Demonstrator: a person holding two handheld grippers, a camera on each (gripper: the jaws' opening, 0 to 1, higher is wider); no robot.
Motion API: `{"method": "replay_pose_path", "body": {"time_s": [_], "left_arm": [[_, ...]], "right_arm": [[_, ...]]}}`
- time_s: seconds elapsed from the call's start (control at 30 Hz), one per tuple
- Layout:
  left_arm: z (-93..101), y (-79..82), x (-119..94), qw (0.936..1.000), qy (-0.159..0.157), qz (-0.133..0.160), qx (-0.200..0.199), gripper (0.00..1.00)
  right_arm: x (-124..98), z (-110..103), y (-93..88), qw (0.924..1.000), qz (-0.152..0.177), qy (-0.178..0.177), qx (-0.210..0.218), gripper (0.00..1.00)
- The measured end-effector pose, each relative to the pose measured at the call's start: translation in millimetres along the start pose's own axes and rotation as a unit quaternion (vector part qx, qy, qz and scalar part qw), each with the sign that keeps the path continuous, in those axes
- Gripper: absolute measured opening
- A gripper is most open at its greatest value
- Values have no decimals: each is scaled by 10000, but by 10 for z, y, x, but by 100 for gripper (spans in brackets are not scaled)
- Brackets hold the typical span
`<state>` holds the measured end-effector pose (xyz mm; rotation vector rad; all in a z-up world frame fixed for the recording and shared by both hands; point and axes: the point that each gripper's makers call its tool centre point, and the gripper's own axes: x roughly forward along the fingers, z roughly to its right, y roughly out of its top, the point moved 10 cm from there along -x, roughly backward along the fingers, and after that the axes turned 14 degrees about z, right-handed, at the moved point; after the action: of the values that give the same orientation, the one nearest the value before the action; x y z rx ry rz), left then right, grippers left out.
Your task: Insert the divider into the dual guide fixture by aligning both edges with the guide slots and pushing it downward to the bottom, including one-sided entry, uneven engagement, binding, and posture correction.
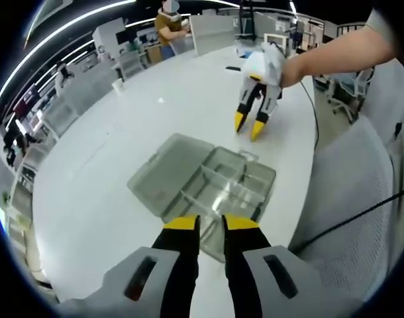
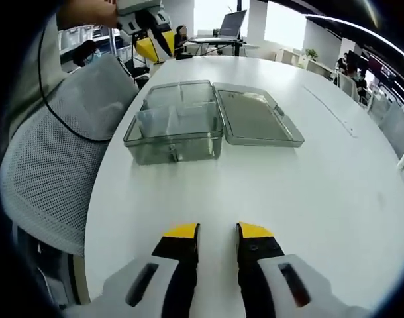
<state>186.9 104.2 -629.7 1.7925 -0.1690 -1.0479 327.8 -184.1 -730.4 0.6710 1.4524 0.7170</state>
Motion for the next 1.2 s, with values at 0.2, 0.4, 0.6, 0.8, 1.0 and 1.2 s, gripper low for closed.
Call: {"method": "replay_pose_path", "body": {"time_s": [0.2,0.4,0.6,0.8,1.0,1.2], "left_arm": [[-22,3,0,10000,12,24,-4,11],[-28,8,-6,10000,30,25,-11,11],[-50,31,-11,9999,61,75,-32,11],[-53,54,-10,9998,82,142,-71,12],[-56,101,-6,9995,101,251,-164,13],[-71,136,13,9989,122,366,-264,14]], "right_arm": [[-39,51,14,10000,9,-56,55,23],[-52,76,41,9997,71,-170,174,28],[-80,147,73,9989,110,-305,336,31],[-123,272,109,9971,183,-504,537,32],[-166,426,146,9943,266,-727,730,33],[-187,583,181,9912,284,-933,898,34]]}}
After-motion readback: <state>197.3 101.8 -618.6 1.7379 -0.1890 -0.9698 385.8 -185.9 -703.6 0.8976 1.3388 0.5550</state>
